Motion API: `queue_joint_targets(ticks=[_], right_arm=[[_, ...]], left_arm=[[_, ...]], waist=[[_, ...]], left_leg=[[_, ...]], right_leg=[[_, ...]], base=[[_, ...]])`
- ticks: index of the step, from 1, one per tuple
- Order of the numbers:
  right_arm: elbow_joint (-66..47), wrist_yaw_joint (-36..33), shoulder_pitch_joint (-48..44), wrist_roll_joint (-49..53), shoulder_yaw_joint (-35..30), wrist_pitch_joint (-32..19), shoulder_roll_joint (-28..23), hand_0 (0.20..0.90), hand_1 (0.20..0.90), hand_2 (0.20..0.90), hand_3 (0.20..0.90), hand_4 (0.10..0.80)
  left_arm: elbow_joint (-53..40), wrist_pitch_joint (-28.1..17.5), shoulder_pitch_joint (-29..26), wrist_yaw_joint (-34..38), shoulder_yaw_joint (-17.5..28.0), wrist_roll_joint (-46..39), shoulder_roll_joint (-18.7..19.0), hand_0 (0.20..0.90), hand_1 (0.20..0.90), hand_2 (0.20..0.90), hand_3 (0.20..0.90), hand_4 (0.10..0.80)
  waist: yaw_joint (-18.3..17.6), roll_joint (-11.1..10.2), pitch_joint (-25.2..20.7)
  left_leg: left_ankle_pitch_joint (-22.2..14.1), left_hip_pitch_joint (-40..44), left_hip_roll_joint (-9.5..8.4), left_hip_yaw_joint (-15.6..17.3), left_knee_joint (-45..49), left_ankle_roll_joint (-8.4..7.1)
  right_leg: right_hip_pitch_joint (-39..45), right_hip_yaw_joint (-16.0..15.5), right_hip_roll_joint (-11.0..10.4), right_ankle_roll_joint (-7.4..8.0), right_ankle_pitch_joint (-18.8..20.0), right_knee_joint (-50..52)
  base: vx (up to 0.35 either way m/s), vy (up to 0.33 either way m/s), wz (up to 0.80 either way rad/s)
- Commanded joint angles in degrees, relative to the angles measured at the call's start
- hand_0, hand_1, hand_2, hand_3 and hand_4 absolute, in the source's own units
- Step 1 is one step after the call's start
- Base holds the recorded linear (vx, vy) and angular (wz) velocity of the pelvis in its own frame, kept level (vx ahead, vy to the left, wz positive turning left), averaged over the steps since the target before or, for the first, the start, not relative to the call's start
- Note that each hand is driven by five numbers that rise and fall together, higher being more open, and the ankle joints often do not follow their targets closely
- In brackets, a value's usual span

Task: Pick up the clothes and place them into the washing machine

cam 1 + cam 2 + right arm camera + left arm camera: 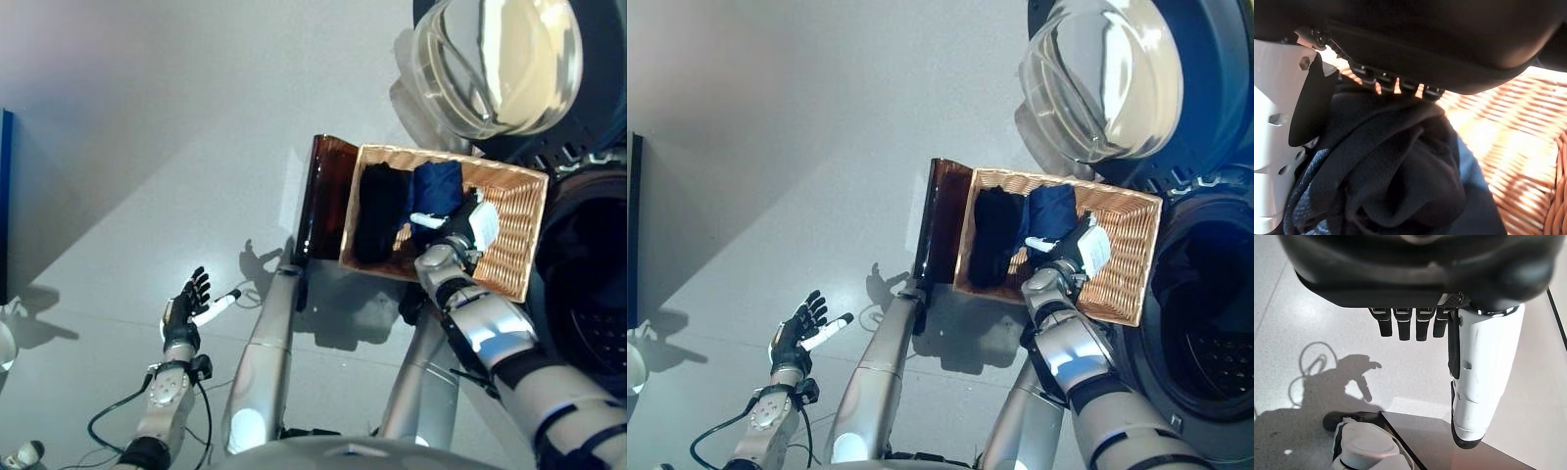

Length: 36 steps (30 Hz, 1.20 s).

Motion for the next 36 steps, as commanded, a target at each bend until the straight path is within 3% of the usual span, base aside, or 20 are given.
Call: queue_joint_targets(ticks=[1, 3, 4, 5, 6, 27, 36], right_arm=[[0.2, 0.7, -1.5, 0.3, 0.4, -0.2, -4.4, 0.9, 0.9, 0.9, 0.9, 0.8], [0.5, 1.1, -1.4, 0.0, 0.7, 0.1, -4.4, 0.9, 0.9, 0.9, 0.9, 0.8], [0.6, 1.3, -1.4, -0.2, 0.9, 0.3, -4.4, 0.477, 0.477, 0.477, 0.477, 0.498], [0.7, 1.4, -1.4, -0.4, 1.0, 0.5, -4.4, 0.255, 0.255, 0.255, 0.255, 0.339], [0.8, 1.4, -1.6, -0.6, 1.2, 0.6, -4.4, 0.2, 0.2, 0.2, 0.2, 0.3], [0.7, 2.1, 0.6, -1.1, 0.2, 1.0, -5.6, 0.2, 0.2, 0.2, 0.2, 0.3], [-3.6, 3.1, 4.5, 0.2, -1.5, -1.3, -6.2, 0.2, 0.2, 0.2, 0.2, 0.3]], left_arm=[[-4.3, -2.8, 5.4, 0.6, -0.6, -1.3, 4.2, 0.9, 0.9, 0.9, 0.9, 0.8], [-4.2, -2.7, 5.6, 0.4, -0.5, -1.3, 4.3, 0.9, 0.9, 0.9, 0.9, 0.8], [-4.4, -2.7, 5.6, 0.3, -0.5, -1.3, 4.3, 0.9, 0.9, 0.9, 0.9, 0.8], [-4.8, -2.7, 5.7, 0.3, -0.4, -1.3, 4.4, 0.9, 0.9, 0.9, 0.9, 0.8], [-5.3, -2.6, 5.8, 0.2, -0.3, -1.3, 4.5, 0.9, 0.9, 0.9, 0.9, 0.8], [-5.6, -2.2, 6.2, -0.3, 0.9, -0.9, 4.8, 0.9, 0.9, 0.9, 0.9, 0.8], [-3.3, -2.5, 5.1, 0.1, 2.1, -0.8, 4.7, 0.9, 0.9, 0.9, 0.9, 0.8]], waist=[[1.0, 3.2, -1.8], [1.1, 3.4, -1.9], [1.2, 3.5, -1.9], [1.3, 3.5, -1.9], [1.2, 3.6, -1.9], [1.3, 3.3, -2.9], [0.1, 1.7, -3.4]], left_leg=[[-5.5, -1.5, 2.06, 3.4, 5.8, -0.23], [-5.5, -1.8, 2.0, 3.4, 5.9, -0.2], [-5.5, -1.9, 1.95, 3.4, 6.0, -0.2], [-5.5, -2.0, 1.92, 3.3, 6.0, -0.18], [-5.5, -2.1, 1.96, 3.3, 6.1, -0.18], [-6.0, -2.6, 1.77, 3.6, 6.9, -0.02], [-5.4, 1.2, 2.27, 4.0, 3.6, -0.06]], right_leg=[[-1.5, 4.7, 0.5, 0.1, 9.3, -2.5], [-1.9, 4.8, 0.5, 0.11, 9.3, -2.3], [-2.0, 4.8, 0.4, 0.11, 9.3, -2.1], [-2.1, 4.8, 0.4, 0.09, 9.1, -2.1], [-2.3, 4.9, 0.4, 0.06, 9.0, -1.9], [-3.0, 5.6, 0.1, 0.06, 8.5, -1.1], [0.3, 4.8, 0.4, 0.55, 9.8, -4.3]], base=[[0.0, 0.0, 0.0], [0.0, 0.0, 0.0], [0.0, 0.0, 0.0], [0.0, 0.0, 0.0], [0.0, 0.0, 0.0], [0.0, 0.0, 0.0], [0.0, 0.0, 0.0]])
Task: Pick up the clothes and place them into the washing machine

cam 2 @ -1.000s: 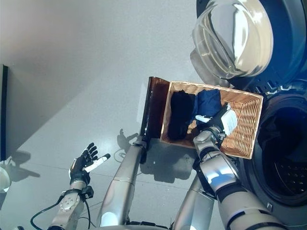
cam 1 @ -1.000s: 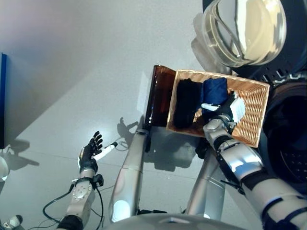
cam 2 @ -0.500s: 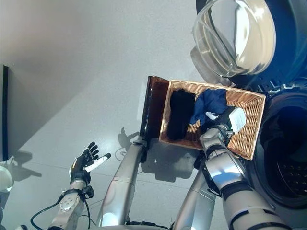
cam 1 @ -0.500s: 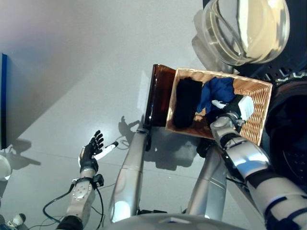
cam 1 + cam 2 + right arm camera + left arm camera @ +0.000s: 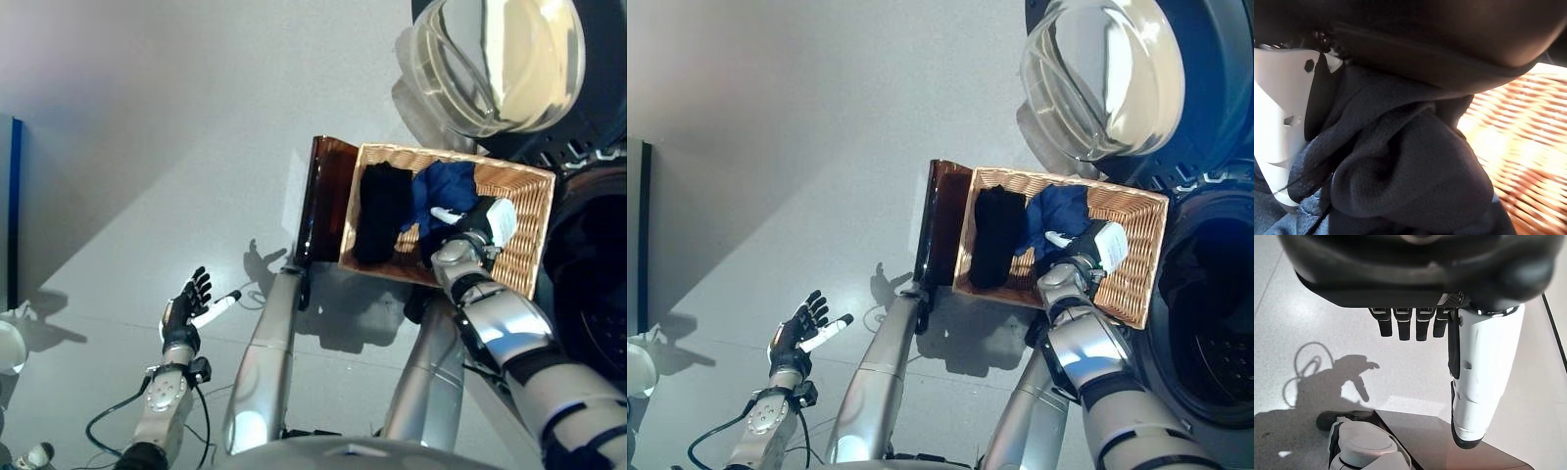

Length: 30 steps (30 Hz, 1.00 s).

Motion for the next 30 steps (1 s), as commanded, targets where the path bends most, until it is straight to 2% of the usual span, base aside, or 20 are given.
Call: queue_joint_targets(ticks=[1, 2, 7, 12, 23, 27, 30], right_arm=[[-4.2, 0.6, 5.4, 0.9, -1.1, -3.4, -2.2, 0.2, 0.2, 0.2, 0.2, 0.3], [-6.0, 0.7, 6.5, 1.3, -1.3, -4.2, -2.2, 0.2, 0.2, 0.2, 0.2, 0.3], [-16.6, 3.3, 14.7, 2.2, -2.0, -7.6, -2.0, 0.2, 0.2, 0.2, 0.2, 0.3], [-23.1, 6.5, 20.8, 4.9, -4.6, -9.9, -2.7, 0.2, 0.2, 0.2, 0.2, 0.3], [-23.3, 12.8, 27.8, 15.5, -11.6, -12.5, -1.8, 0.2, 0.2, 0.2, 0.2, 0.3], [-26.5, 18.8, 33.1, 25.6, -15.9, -15.0, -0.8, 0.2, 0.2, 0.2, 0.2, 0.3], [-28.9, 22.1, 35.3, 31.4, -18.2, -16.4, -0.1, 0.2, 0.2, 0.2, 0.2, 0.3]], left_arm=[[0.3, -2.6, 3.2, 1.4, 2.2, -0.6, 4.0, 0.9, 0.9, 0.9, 0.9, 0.8], [1.1, -2.8, 2.8, 1.5, 2.4, -0.8, 3.8, 0.9, 0.9, 0.9, 0.9, 0.8], [7.6, -3.2, 0.1, 2.5, 3.8, -0.9, 1.8, 0.9, 0.9, 0.9, 0.9, 0.8], [11.6, -3.2, -0.6, 2.3, 4.1, -1.2, 0.8, 0.9, 0.9, 0.9, 0.9, 0.8], [14.4, -2.7, -0.1, -0.1, 5.0, -3.1, -0.3, 0.9, 0.9, 0.9, 0.9, 0.8], [15.7, -2.4, 0.2, -1.2, 5.7, -4.5, -1.3, 0.9, 0.9, 0.9, 0.9, 0.8], [16.1, -2.5, 0.0, -1.7, 6.0, -5.3, -1.8, 0.9, 0.9, 0.9, 0.9, 0.8]], waist=[[-0.1, 0.4, -2.5], [-0.7, 0.0, -2.4], [-2.5, -2.0, -2.8], [-3.8, -3.2, -2.7], [-5.6, -4.4, -4.7], [-6.7, -5.2, -6.2], [-7.2, -5.5, -6.6]], left_leg=[[-3.9, 3.6, 2.38, 3.5, -0.9, 0.11], [-1.1, 4.0, 2.37, 3.8, -3.0, 0.24], [0.5, 9.2, 2.72, 3.7, -8.5, -0.41], [2.5, 15.5, 2.5, 4.0, -14.9, -0.67], [5.8, 27.0, 2.93, 4.6, -26.2, -1.69], [7.8, 32.5, 3.57, 5.2, -32.4, -2.16], [8.2, 33.5, 3.91, 5.4, -33.2, -2.35]], right_leg=[[3.6, 3.0, 0.5, 1.42, 11.9, -9.2], [4.0, 2.7, 0.7, 1.07, 14.6, -11.3], [9.8, 1.1, 0.9, 1.54, 16.1, -17.0], [16.3, -0.7, 0.9, 2.16, 18.4, -23.7], [28.3, -2.7, 0.8, 3.19, 22.4, -36.4], [32.7, -3.3, 1.3, 3.69, 23.9, -41.5], [33.2, -3.3, 1.4, 3.79, 23.9, -42.0]], base=[[-0.064, 0.005, -0.02], [-0.062, 0.003, -0.02], [0.033, -0.032, -0.08], [0.054, -0.031, -0.05], [0.084, -0.019, -0.11], [0.085, -0.019, -0.11], [0.051, -0.015, -0.13]])
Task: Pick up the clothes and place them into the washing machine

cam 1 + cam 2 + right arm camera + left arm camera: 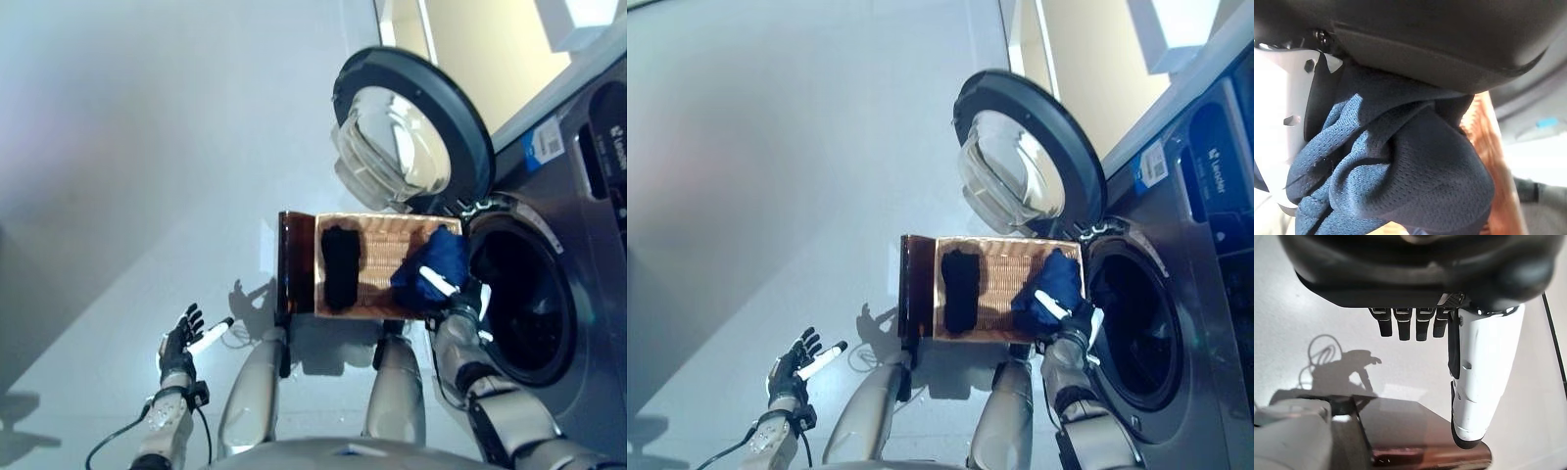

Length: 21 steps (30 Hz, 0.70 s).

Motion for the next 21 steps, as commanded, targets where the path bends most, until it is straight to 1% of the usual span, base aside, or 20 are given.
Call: queue_joint_targets(ticks=[1, 2, 3, 7, 10, 13, 16, 21], right_arm=[[-4.9, 5.1, 3.5, 11.1, -4.9, -7.3, -1.8, 0.2, 0.2, 0.2, 0.2, 0.3], [-4.9, 5.2, 3.5, 11.2, -5.0, -7.3, -1.8, 0.2, 0.2, 0.2, 0.2, 0.3], [-5.0, 8.7, 4.5, 18.5, -8.2, -8.6, -0.5, 0.2, 0.2, 0.2, 0.2, 0.3], [-5.1, 14.8, 5.6, 29.2, -13.0, -10.0, 1.6, 0.2, 0.2, 0.2, 0.2, 0.3], [-5.1, 17.9, 5.6, 36.4, -16.4, -11.4, 3.2, 0.2, 0.2, 0.2, 0.2, 0.3], [-4.1, 17.6, 4.8, 39.1, -18.3, -12.6, 3.8, 0.2, 0.2, 0.2, 0.2, 0.3], [-4.4, 17.2, 4.4, 38.8, -17.7, -12.4, 3.6, 0.2, 0.2, 0.2, 0.2, 0.3], [-5.2, 18.1, 3.2, 41.2, -17.0, -12.5, 3.6, 0.2, 0.2, 0.2, 0.2, 0.3]], left_arm=[[1.0, -2.6, 1.3, -0.5, 3.4, -2.8, 2.0, 0.9, 0.9, 0.9, 0.9, 0.8], [1.0, -2.6, 1.2, -0.5, 3.4, -2.8, 2.0, 0.9, 0.9, 0.9, 0.9, 0.8], [1.8, -2.4, 1.0, -0.9, 3.6, -3.6, 1.3, 0.9, 0.9, 0.9, 0.9, 0.8], [3.0, -2.1, 0.5, -2.3, 4.0, -5.1, 0.0, 0.9, 0.9, 0.9, 0.9, 0.8], [3.7, -2.2, 0.3, -3.1, 3.7, -6.0, -0.8, 0.9, 0.9, 0.9, 0.9, 0.8], [4.1, -2.4, -0.1, -3.3, 3.1, -6.7, -1.6, 0.9, 0.9, 0.9, 0.9, 0.8], [3.9, -2.6, -0.4, -3.2, 3.0, -7.0, -1.8, 0.9, 0.9, 0.9, 0.9, 0.8], [3.0, -2.7, -0.2, -3.2, 2.3, -7.1, -1.9, 0.9, 0.9, 0.9, 0.9, 0.8]], waist=[[-0.6, -1.2, -3.4], [-0.6, -1.2, -3.5], [-0.8, -1.0, -3.8], [-1.5, -0.4, -4.4], [-1.7, 0.2, -4.6], [-2.0, 1.1, -4.8], [-2.0, 1.5, -4.6], [-2.0, 2.1, -4.2]], left_leg=[[-0.4, -0.2, 2.18, 0.8, -0.2, -4.41], [-0.1, -0.3, 2.1, 0.8, -0.4, -4.38], [-0.6, 0.1, 2.26, 0.6, 0.0, -4.48], [-0.4, 0.3, 2.02, 0.6, 0.0, -4.52], [-0.4, 0.1, 2.08, 0.6, 0.1, -4.59], [-0.4, 0.0, 1.92, 0.7, 0.0, -4.54], [-0.4, -0.3, 1.93, 0.8, 0.1, -4.54], [-0.5, -1.4, 1.93, 0.8, 0.9, -4.54]], right_leg=[[1.2, 1.0, -0.7, -0.02, 13.4, -8.7], [1.1, 1.0, -0.8, -0.03, 13.8, -8.9], [1.3, 1.2, -0.7, -0.01, 13.1, -8.3], [1.1, 1.9, -0.7, -0.11, 13.0, -8.0], [0.7, 2.0, -0.7, -0.11, 12.8, -8.0], [0.3, 2.4, -0.5, -0.23, 12.7, -7.9], [-0.3, 2.7, -0.4, -0.31, 12.7, -7.7], [-1.6, 3.3, -0.2, -0.53, 12.4, -6.8]], base=[[0.024, -0.008, -0.06], [0.049, -0.022, -0.03], [0.035, -0.01, -0.05], [0.028, -0.006, -0.02], [0.0, 0.0, 0.0], [0.0, 0.0, 0.0], [-0.009, 0.001, -0.03], [0.0, 0.0, 0.0]])
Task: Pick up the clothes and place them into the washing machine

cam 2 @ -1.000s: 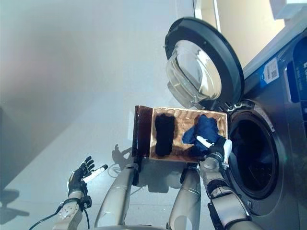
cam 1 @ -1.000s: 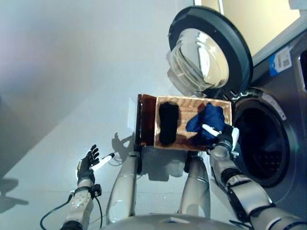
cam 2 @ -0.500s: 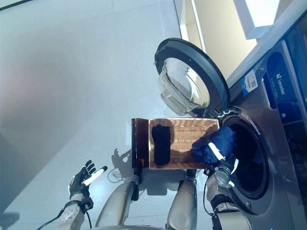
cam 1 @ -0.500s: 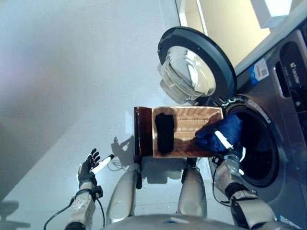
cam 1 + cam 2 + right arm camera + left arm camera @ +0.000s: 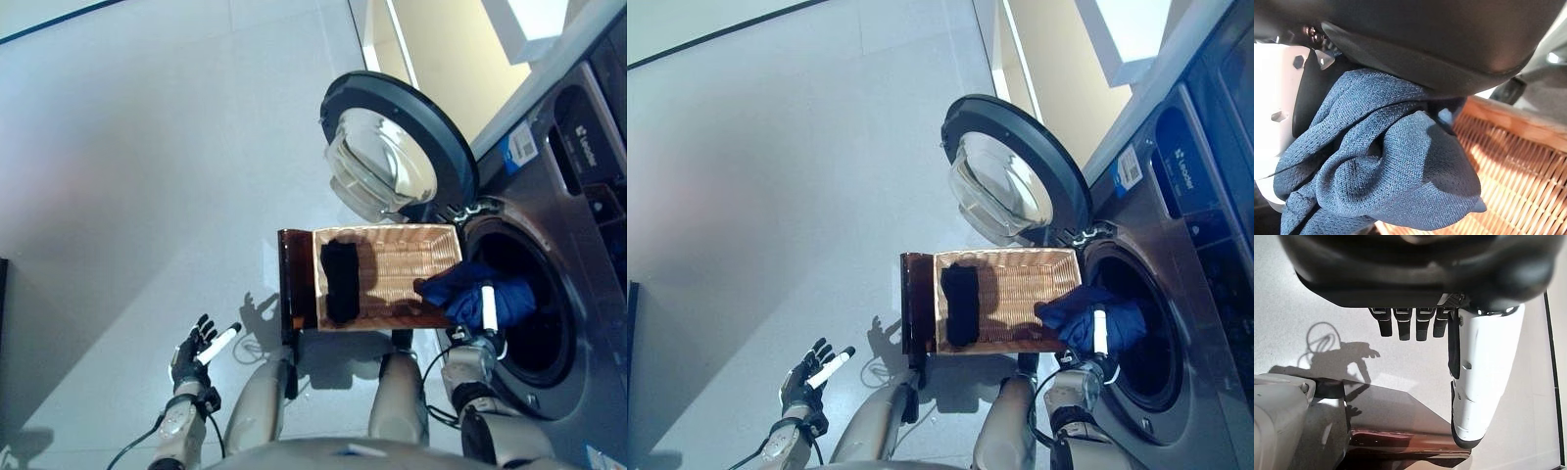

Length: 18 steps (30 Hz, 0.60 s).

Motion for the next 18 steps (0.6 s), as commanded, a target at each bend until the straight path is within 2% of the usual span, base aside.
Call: queue_joint_targets(ticks=[1, 8, 18], right_arm=[[-4.1, 2.4, -0.4, 2.8, -0.7, -4.9, -1.9, 0.2, 0.2, 0.2, 0.2, 0.3], [-3.5, 0.8, -5.4, 5.2, -1.7, -6.2, -4.5, 0.2, 0.2, 0.2, 0.2, 0.3], [-0.1, -4.3, -13.2, 7.6, -7.3, -10.4, -11.2, 0.2, 0.2, 0.2, 0.2, 0.3]], left_arm=[[-0.6, -2.9, 0.0, 0.4, 2.0, -1.6, 2.0, 0.9, 0.9, 0.9, 0.9, 0.8], [-3.5, -2.8, 1.0, 0.4, 1.3, -1.4, 2.6, 0.9, 0.9, 0.9, 0.9, 0.8], [-4.5, -1.9, 2.0, 0.8, -0.8, 0.2, 3.9, 0.9, 0.9, 0.9, 0.9, 0.8]], waist=[[-0.5, -0.6, 0.5], [0.3, 0.7, 1.0], [0.8, 2.4, 1.8]], left_leg=[[-1.3, -1.4, 2.05, 0.3, 3.4, -4.57], [-2.0, -4.3, 2.05, 0.3, 5.9, -4.62], [-6.9, -9.4, 2.02, 0.1, 16.0, -4.53]], right_leg=[[-0.7, 2.8, -0.2, -0.53, 11.8, -5.5], [-3.6, 3.7, 0.1, -0.96, 10.7, -2.9], [-8.4, 5.7, 0.3, -1.61, 6.5, 6.2]], base=[[0.0, 0.0, 0.0], [-0.01, -0.005, -0.01], [-0.016, 0.001, 0.04]])
